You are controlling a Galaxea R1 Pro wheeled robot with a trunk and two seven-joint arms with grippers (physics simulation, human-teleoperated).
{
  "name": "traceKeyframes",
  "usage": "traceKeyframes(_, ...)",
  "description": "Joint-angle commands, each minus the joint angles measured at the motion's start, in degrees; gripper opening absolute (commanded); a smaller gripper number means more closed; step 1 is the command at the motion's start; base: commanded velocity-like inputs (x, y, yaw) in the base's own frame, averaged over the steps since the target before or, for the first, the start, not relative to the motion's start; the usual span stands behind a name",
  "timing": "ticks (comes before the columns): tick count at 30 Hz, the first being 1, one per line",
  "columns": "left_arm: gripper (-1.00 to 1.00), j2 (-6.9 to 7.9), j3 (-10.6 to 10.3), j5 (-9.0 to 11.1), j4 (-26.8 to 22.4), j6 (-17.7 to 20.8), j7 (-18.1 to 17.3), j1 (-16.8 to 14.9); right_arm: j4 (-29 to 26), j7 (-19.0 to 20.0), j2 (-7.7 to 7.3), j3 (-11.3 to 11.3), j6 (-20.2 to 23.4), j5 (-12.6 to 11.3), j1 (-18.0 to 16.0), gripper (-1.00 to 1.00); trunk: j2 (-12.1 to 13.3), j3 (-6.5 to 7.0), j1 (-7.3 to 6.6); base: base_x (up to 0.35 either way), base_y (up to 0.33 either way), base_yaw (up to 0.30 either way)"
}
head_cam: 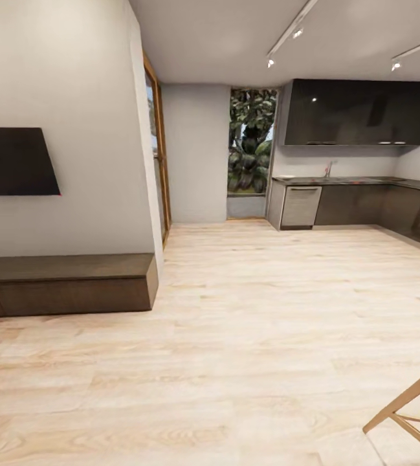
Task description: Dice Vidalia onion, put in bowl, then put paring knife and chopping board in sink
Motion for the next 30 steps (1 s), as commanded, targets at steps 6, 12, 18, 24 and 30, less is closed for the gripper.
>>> traceKeyframes(6,1.00,0.02,0.0,0.0,-0.1,-0.1,0.0,0.0,0.0,0.0,0.00,0.0,-0.1,0.0,0.0,1.00,0.0,-0.05,0.03,0.323,0.000,-0.002)
traceKeyframes(12,1.00,0.05,0.0,0.0,-0.1,-0.1,0.0,0.0,0.0,0.0,0.00,0.0,-0.2,0.0,0.0,1.00,0.0,-0.05,0.03,0.323,0.045,0.000)
traceKeyframes(18,1.00,0.08,0.0,0.0,-0.1,-0.1,0.0,0.0,0.0,0.0,0.00,0.0,-0.2,0.0,0.0,1.00,0.0,-0.05,0.03,0.323,0.071,0.000)
traceKeyframes(24,1.00,0.05,0.0,0.0,-0.1,-0.1,0.0,0.0,0.0,0.0,0.00,0.0,-0.2,0.0,0.0,1.00,0.0,-0.05,0.03,0.323,0.073,-0.022)
traceKeyframes(30,1.00,0.07,0.0,0.0,0.0,-0.1,0.0,0.0,0.0,0.0,0.00,0.0,-0.2,0.0,0.0,1.00,0.0,-0.05,0.03,0.323,0.072,-0.084)
